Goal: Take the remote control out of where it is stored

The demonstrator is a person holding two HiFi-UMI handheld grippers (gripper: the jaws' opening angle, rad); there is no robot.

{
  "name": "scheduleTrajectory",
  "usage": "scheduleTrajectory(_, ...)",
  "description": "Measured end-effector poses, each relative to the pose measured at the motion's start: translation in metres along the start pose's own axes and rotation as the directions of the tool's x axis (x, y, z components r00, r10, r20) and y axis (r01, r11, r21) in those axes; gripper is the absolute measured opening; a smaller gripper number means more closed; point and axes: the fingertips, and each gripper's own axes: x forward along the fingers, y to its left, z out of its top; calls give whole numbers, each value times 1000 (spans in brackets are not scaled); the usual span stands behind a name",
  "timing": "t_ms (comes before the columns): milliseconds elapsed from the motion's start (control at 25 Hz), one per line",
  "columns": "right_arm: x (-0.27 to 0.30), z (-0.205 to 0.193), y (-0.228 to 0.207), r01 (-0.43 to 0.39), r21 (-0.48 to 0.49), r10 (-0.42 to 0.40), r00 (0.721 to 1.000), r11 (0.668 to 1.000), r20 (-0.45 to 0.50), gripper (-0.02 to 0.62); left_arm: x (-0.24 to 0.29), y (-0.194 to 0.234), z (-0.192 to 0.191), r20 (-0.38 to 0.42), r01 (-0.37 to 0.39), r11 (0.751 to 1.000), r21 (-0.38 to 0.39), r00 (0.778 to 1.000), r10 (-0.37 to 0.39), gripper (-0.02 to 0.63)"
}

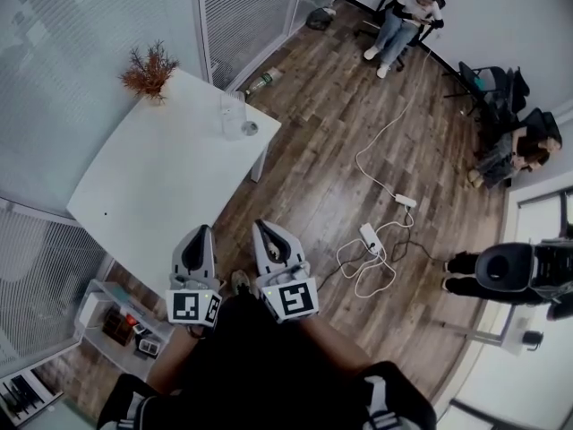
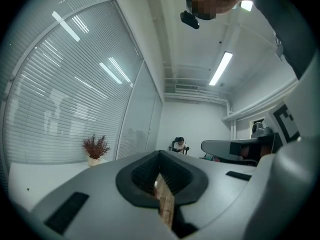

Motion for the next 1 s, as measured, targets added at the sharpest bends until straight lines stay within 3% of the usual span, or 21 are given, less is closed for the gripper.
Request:
scheduleTrajectory(680, 84, 7, -99, -91, 14, 91, 996, 996, 13, 0, 118, 2, 10, 11, -129, 992, -6, 992, 129, 5)
scheduleTrajectory(1000, 107, 4, -125, -138, 36, 138, 990, 990, 2, 0, 146, -1, 12, 1, -170, 986, 6, 986, 170, 5)
